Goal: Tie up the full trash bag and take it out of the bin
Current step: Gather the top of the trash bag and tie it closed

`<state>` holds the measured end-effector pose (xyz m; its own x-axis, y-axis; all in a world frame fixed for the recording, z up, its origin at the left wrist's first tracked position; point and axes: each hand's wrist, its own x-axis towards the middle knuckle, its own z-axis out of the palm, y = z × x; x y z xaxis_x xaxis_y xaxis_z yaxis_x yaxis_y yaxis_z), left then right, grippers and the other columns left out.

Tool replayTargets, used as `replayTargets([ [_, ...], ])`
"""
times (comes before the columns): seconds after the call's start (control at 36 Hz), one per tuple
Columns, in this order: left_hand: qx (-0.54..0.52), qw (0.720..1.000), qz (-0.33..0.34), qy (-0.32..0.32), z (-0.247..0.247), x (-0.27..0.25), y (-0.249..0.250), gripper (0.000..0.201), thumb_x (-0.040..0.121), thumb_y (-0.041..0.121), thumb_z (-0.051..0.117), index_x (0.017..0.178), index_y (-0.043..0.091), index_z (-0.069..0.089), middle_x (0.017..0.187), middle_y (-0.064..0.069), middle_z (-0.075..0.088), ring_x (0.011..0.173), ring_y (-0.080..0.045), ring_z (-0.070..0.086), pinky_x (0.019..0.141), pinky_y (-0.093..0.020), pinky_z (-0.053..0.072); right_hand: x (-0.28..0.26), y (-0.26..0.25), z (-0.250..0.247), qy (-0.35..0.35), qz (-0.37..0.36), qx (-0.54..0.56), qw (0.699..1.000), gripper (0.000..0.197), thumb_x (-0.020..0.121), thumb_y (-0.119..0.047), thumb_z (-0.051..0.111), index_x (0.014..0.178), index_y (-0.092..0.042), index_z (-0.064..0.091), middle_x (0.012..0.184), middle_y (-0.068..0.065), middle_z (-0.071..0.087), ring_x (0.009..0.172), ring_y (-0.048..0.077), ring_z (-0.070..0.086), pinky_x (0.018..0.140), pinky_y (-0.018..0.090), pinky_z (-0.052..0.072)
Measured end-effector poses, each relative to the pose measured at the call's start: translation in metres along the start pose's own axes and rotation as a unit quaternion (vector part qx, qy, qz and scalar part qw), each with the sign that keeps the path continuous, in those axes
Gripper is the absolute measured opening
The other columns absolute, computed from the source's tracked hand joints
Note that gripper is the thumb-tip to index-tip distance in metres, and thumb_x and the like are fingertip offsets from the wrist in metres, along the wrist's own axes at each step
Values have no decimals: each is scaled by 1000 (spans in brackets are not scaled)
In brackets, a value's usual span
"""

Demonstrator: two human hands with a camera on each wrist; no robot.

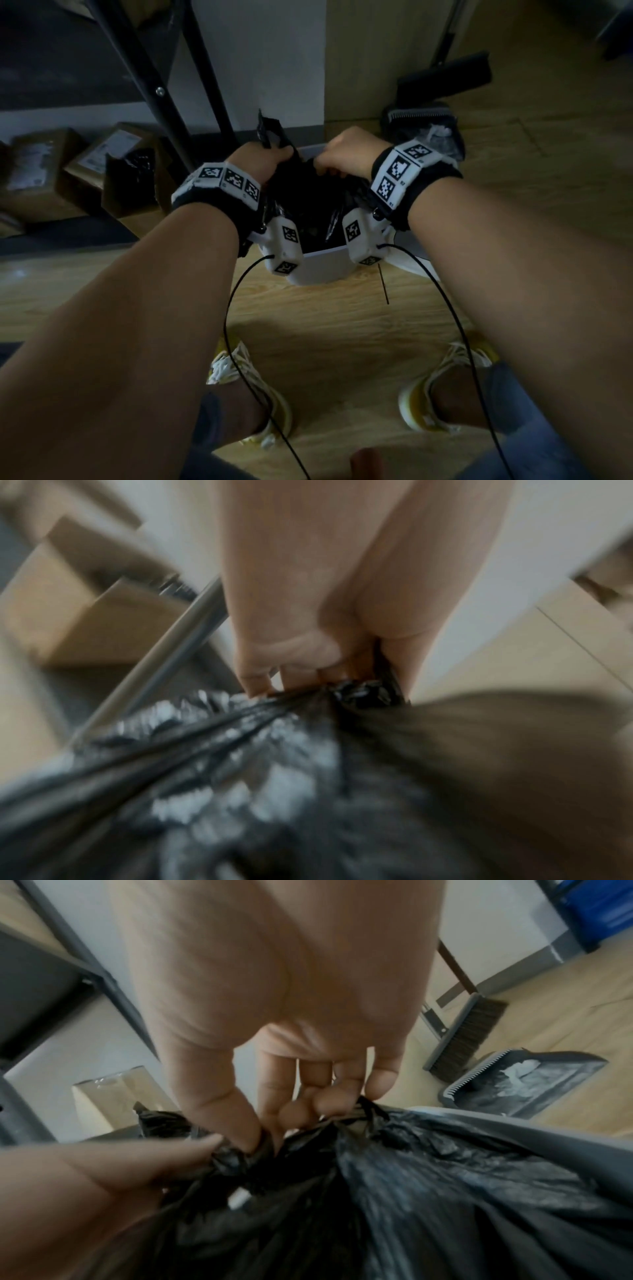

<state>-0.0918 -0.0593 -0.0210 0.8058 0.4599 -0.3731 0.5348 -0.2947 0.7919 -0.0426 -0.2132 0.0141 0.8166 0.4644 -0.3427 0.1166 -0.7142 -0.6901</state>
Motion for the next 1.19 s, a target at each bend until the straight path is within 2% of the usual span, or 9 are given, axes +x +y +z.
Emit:
replayTargets([
  [0.22, 120, 988, 93, -8, 0, 3, 0, 46, 97, 18, 50, 139, 2, 42, 134, -23, 53, 120, -37, 55, 102, -42, 42, -1, -3, -6, 63, 6, 93, 994, 9, 77, -15, 60, 71, -13, 53, 68, 8, 49, 62, 18, 49, 55, 22, 35],
  [0.33, -256, 963, -43, -77, 7, 2, -1, 33, 92, 25, 57, 114, 0, 61, 99, -18, 68, 77, -28, 70, 82, -39, 57, -1, -4, -5, 81, 4, 114, 990, 7, 75, -13, 59, 73, -15, 52, 73, 9, 47, 66, 18, 47, 60, 24, 33],
  [0.42, -325, 938, -60, -108, 8, -4, 3, 21, 99, 19, 48, 105, 2, 59, 75, -11, 60, 52, -18, 58, 57, -27, 54, -1, -3, -3, 88, 5, 124, 988, 7, 73, -14, 60, 74, -14, 52, 73, 10, 47, 66, 18, 46, 62, 24, 33],
  [0.56, -321, 934, -69, -142, 6, -5, 4, 18, 99, 20, 48, 97, 7, 60, 59, -4, 62, 56, -16, 59, 56, -24, 56, -2, -5, -3, 90, 0, 138, 986, 7, 74, -13, 60, 76, -16, 54, 74, 9, 47, 67, 17, 45, 60, 23, 32],
  [0.75, -264, 958, -46, -101, -1, -2, 0, 27, 94, 26, 57, 110, 6, 65, 92, -5, 72, 83, -19, 70, 84, -35, 58, -1, -4, -8, 58, 10, 117, 991, 22, 74, -16, 65, 58, -14, 49, 61, 2, 49, 56, 16, 47, 57, 21, 36],
  [0.89, -217, 974, -39, -48, 1, -4, 5, 33, 90, 28, 61, 117, 10, 60, 83, 0, 63, 74, -16, 63, 73, -29, 54, -2, 0, -8, 32, 12, 65, 997, 22, 75, -21, 68, 64, -17, 48, 66, 3, 48, 62, 16, 49, 59, 22, 37],
  [1.03, -201, 975, -48, -85, 2, -10, 11, 7, 87, 23, 60, 83, 17, 61, 81, -1, 63, 76, -19, 63, 76, -32, 51, -3, 1, -7, 26, 3, 24, 999, 14, 71, -22, 72, 69, -16, 60, 68, 4, 52, 68, 17, 53, 62, 25, 37],
  [1.14, -206, 969, -42, -128, -2, -20, 14, 7, 80, 16, 68, 87, 15, 71, 91, -6, 72, 89, -23, 69, 85, -33, 54, 0, 2, -6, 23, -4, 17, 1000, 20, 72, -23, 76, 87, -12, 69, 78, 6, 56, 73, 17, 56, 64, 26, 39],
  [1.19, -168, 980, -35, -100, -5, -14, 10, 52, 48, 28, 91, 94, 11, 75, 98, -8, 75, 96, -26, 71, 93, -42, 54, 1, 3, -6, 22, -9, 19, 1000, 34, 73, -22, 77, 96, 1, 73, 81, 7, 57, 76, 16, 56, 66, 25, 40],
])
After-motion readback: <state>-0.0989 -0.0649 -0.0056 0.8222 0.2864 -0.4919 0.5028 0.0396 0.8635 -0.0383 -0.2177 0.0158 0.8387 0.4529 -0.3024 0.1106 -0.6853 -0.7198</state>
